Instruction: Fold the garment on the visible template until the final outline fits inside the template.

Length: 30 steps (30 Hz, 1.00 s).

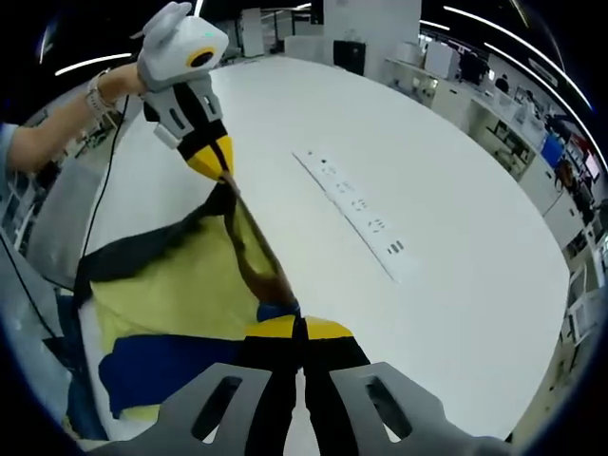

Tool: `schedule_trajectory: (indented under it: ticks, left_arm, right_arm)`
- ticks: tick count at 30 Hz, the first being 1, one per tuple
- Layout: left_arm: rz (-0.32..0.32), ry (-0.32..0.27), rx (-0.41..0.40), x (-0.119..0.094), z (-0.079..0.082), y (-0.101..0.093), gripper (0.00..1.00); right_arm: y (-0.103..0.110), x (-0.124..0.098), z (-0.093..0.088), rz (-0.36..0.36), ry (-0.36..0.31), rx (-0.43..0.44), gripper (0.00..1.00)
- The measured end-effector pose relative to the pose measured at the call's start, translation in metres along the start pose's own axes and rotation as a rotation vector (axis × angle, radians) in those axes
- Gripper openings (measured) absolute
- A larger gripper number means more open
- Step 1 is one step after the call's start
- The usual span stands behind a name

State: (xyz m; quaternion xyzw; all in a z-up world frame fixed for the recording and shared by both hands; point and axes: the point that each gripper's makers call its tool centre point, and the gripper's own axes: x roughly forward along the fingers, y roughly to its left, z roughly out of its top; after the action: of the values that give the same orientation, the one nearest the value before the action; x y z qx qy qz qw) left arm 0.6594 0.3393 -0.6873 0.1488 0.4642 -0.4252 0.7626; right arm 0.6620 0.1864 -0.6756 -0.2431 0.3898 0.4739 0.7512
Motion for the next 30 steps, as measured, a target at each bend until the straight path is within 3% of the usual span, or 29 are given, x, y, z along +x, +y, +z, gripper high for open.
schedule_trajectory:
  ticks: [30]
  left_arm:
    - [0.082, -0.066, -0.11, 0.042, -0.002, 0.043, 0.0]
  right_arm:
    - [-0.033, 0.047, -0.011, -0.068, -0.008, 0.027, 0.01]
